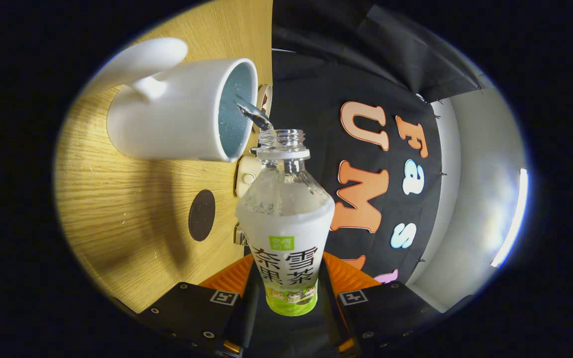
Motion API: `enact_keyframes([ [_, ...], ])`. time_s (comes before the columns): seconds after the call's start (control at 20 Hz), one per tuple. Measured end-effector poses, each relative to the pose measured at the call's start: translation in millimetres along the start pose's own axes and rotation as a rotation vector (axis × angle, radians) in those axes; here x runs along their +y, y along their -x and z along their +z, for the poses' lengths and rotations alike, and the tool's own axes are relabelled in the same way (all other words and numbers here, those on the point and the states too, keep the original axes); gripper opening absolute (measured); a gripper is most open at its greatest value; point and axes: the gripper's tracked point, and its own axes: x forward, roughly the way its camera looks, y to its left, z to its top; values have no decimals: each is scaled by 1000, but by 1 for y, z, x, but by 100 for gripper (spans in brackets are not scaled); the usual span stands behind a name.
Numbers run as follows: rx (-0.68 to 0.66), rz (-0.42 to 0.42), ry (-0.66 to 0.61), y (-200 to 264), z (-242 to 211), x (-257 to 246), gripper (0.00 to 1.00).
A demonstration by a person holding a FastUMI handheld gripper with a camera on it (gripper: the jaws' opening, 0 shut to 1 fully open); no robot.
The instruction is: Take the bottle from table, then pour the juice into the cup, finally place the bottle on the coaster
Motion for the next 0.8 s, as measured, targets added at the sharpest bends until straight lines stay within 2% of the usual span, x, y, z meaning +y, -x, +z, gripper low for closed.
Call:
enact_keyframes([
  [0.8,-5,-26,46,-4,-1,-11,59],
])
